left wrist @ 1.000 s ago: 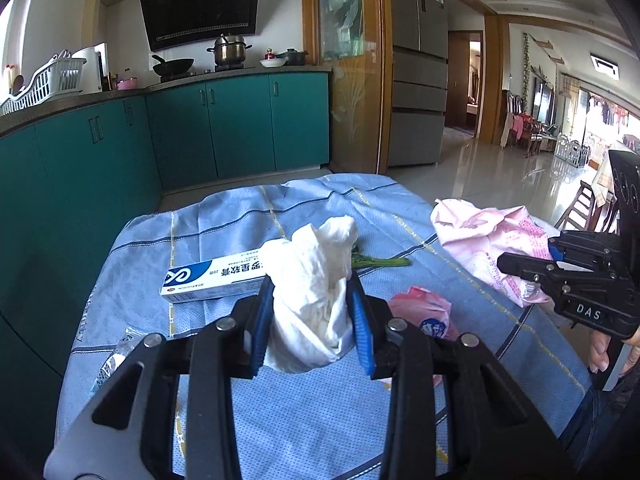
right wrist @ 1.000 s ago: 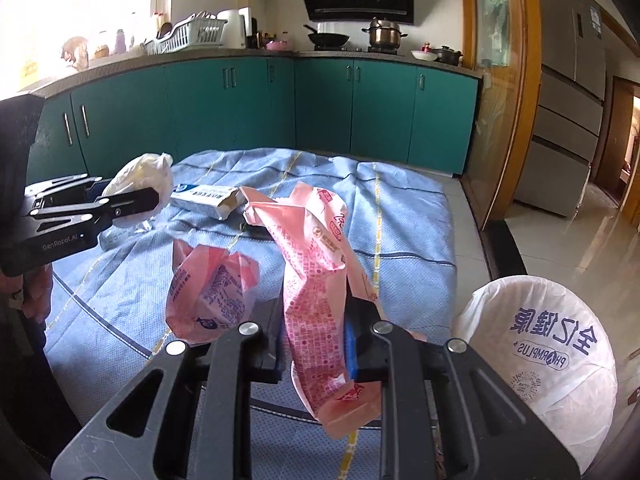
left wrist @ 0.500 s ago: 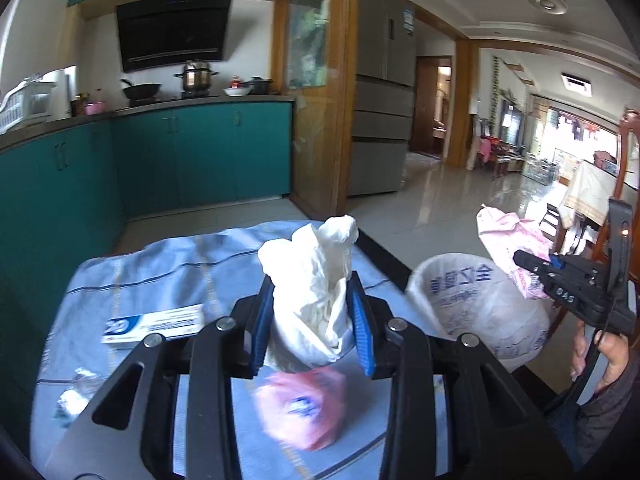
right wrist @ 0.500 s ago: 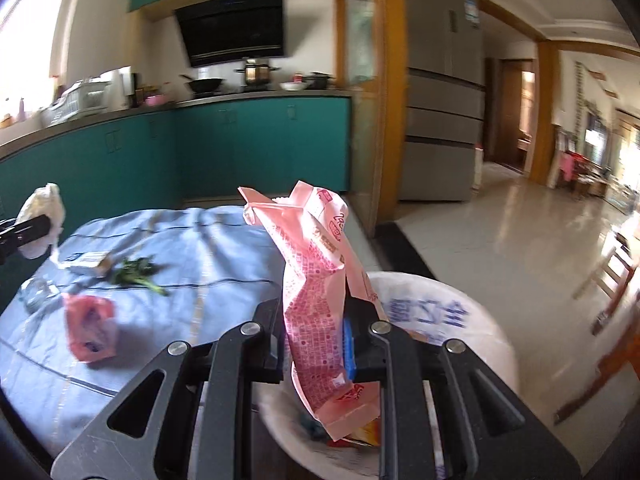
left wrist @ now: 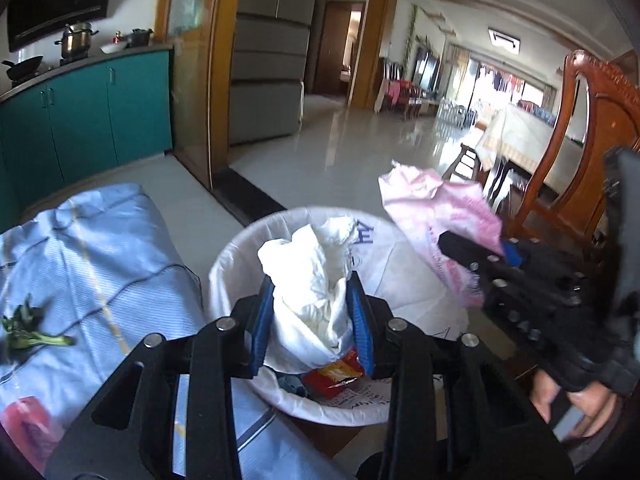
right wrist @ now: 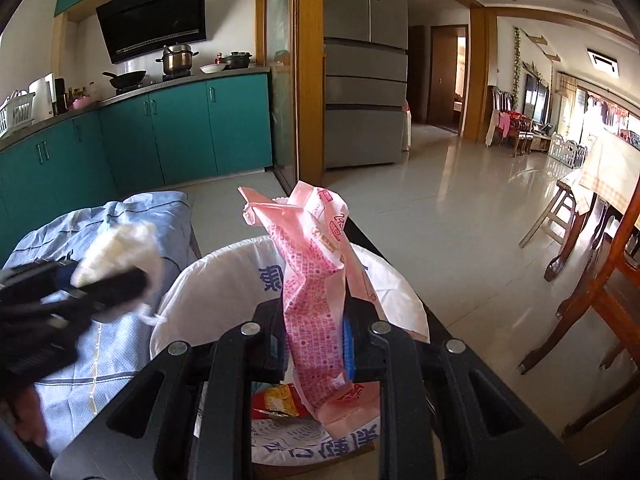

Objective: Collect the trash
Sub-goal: 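Carry the tissue and pink bag over the wastebasket and open both tools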

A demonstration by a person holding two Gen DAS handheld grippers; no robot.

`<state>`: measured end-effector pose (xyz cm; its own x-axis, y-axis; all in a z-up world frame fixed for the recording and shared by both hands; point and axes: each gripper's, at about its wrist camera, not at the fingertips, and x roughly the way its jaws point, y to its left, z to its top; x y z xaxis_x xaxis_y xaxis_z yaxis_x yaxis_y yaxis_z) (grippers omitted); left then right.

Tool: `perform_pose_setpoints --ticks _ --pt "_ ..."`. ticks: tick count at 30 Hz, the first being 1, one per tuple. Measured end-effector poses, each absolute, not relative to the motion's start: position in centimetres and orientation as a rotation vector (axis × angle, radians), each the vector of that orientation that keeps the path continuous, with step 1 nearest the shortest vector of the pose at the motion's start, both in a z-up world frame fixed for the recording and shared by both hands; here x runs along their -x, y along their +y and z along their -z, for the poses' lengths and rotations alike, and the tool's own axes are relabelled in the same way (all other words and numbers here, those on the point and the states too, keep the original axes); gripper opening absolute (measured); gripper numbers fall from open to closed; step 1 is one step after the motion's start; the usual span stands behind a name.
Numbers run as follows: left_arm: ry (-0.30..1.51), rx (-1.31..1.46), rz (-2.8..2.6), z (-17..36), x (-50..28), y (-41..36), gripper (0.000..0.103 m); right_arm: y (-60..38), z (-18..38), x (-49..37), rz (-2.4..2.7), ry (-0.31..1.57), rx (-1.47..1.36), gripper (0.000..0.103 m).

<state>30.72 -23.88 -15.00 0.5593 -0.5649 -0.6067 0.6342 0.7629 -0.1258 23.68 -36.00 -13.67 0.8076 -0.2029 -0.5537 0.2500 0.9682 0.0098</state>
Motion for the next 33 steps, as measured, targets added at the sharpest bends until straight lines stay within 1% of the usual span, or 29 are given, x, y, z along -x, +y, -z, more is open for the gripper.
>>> perform_pose_setpoints --ticks 4,6,7,8,11,13,16,17,19,21,24,33 --pt "0.704 -0.126 0.71 16.5 -31.2 -25.7 0.039 -36.3 13.9 -23.8 0.232 0.599 -0.093 0.021" --pt "0.699 -0.142 0.698 16.8 -31.3 -26.1 0.056 -36.6 14.1 -23.6 0.226 0.611 -0.096 0.021" --pt "0.694 -0.145 0.685 16.9 -31.4 -26.2 0.074 -36.6 14.2 -23.7 0.226 0.616 -0.098 0.021" --pt "0.677 -0.145 0.665 16.9 -31.4 -26.2 0.079 -36.7 14.3 -23.8 0.23 0.623 -0.097 0.021" --pt "0.651 -0.168 0.629 16.4 -31.5 -25.4 0.079 -36.7 14.1 -24.0 0.226 0.631 -0.101 0.024" --pt "0.638 -0.182 0.601 16.1 -31.5 -24.8 0.079 -36.6 14.1 -24.1 0.224 0.629 -0.099 0.031" --pt "0.622 -0.179 0.572 15.4 -31.5 -23.4 0.08 -36.4 14.1 -24.2 0.227 0.626 -0.092 0.04" --pt "0.619 -0.174 0.566 15.2 -31.5 -22.9 0.081 -36.3 14.0 -24.2 0.227 0.623 -0.089 0.041" --pt "0.612 -0.16 0.551 14.8 -31.5 -21.9 0.081 -36.2 14.0 -24.1 0.227 0.618 -0.088 0.049" --pt "0.603 -0.158 0.534 14.3 -31.1 -21.3 0.081 -35.9 13.9 -24.1 0.223 0.611 -0.084 0.054" --pt "0.579 -0.164 0.511 13.4 -30.3 -19.2 0.083 -35.6 13.9 -24.0 0.212 0.608 -0.074 0.058" --pt "0.485 -0.196 0.337 9.7 -28.8 -10.8 0.089 -33.4 13.7 -24.7 0.158 0.596 -0.04 0.067"
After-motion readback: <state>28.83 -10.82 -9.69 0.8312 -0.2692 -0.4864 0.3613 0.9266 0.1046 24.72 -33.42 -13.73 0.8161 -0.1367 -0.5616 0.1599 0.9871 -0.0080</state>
